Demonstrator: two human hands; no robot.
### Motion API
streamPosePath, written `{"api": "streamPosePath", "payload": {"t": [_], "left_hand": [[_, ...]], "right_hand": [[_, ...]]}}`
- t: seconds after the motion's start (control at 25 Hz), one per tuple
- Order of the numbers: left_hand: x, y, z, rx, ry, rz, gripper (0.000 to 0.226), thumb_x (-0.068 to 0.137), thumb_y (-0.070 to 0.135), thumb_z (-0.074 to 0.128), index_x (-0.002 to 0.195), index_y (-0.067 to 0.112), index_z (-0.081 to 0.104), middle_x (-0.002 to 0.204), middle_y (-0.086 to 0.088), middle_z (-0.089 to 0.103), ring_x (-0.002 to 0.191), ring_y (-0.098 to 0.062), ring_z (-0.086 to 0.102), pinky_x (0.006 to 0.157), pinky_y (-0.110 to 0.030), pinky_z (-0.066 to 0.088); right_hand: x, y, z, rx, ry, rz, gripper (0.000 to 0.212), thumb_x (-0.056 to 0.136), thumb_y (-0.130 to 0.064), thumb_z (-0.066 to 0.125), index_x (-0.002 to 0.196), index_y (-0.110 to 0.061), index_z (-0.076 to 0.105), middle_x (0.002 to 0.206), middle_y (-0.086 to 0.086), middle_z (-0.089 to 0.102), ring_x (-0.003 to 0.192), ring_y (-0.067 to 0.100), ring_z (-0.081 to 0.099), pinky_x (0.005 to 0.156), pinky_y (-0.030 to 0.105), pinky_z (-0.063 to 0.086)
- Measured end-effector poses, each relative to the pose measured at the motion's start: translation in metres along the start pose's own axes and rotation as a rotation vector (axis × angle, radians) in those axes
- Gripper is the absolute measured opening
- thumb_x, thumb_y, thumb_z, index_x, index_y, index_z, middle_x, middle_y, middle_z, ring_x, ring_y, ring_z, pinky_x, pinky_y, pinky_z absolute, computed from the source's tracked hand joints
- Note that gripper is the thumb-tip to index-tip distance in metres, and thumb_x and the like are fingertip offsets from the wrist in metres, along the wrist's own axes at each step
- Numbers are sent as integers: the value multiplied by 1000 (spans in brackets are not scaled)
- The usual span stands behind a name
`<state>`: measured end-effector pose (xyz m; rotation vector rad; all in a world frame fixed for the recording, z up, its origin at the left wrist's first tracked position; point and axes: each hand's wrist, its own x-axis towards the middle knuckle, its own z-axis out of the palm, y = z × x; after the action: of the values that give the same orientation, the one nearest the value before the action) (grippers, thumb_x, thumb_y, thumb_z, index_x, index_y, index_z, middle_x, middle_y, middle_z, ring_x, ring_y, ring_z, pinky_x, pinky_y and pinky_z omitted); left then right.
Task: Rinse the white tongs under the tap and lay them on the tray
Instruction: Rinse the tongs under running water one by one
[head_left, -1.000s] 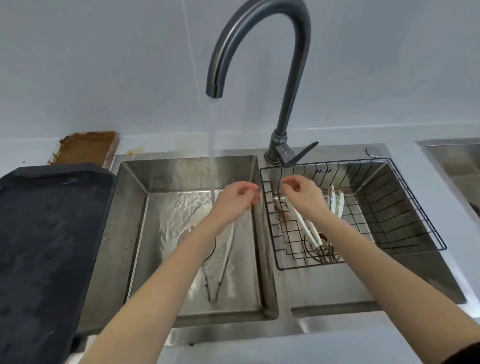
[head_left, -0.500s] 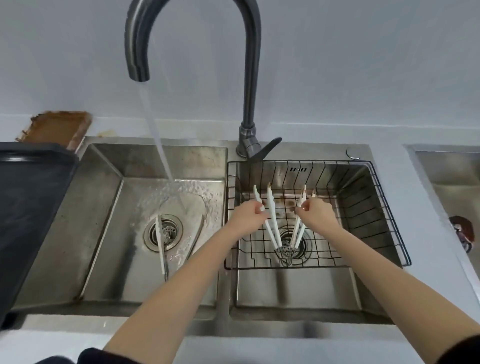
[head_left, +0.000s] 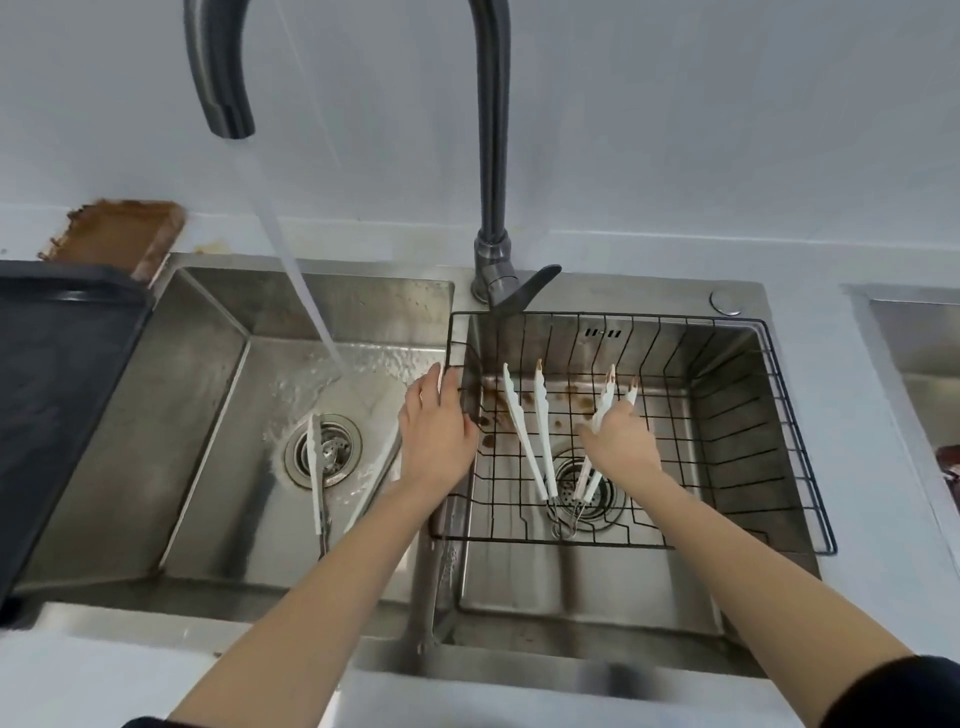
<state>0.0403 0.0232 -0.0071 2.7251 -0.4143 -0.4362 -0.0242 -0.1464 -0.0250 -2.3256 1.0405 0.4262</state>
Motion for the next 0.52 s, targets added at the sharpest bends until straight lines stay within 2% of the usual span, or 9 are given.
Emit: {"api": "streamPosePath", "payload": {"t": [0.24,0.32,0.4,0.48,0.52], "left_hand": [[1,-6,5,-56,-51,-10,61,93,10,39,148,9,14,157,-7,15,141,-28,21,117,-40,22],[0,-7,6,-86,-55,0,60,93,9,38,148,8,14,158,-8,15,140,-29,25,116,-40,24],[0,-7,6,-104,-54,11,59,94,8,37,148,7,15,158,-8,14,138,-29,28,115,-37,26],[0,-8,7,-116,-52,16,59,94,7,37,148,8,14,158,-7,14,138,-28,28,115,-36,26],[0,-8,7,-122,-51,16,59,94,7,37,148,8,14,158,-7,13,138,-28,28,115,-36,26]], "right_hand": [[5,-5,0,-166,-17,-31,40,96,-22,44,123,7,44,116,22,61,105,35,61,67,30,40],[6,-4,1,-177,-21,-54,26,96,-21,44,104,3,53,110,21,64,99,35,64,65,28,40],[7,-4,2,-169,-22,-61,21,96,-19,43,81,-4,48,105,21,67,95,34,65,63,28,41],[7,-4,2,-182,-26,-63,26,96,-20,43,73,-7,44,103,21,67,94,34,66,63,28,41],[6,-4,1,-188,-25,-66,25,96,-20,43,76,-6,47,104,21,67,95,34,65,63,28,41]]}}
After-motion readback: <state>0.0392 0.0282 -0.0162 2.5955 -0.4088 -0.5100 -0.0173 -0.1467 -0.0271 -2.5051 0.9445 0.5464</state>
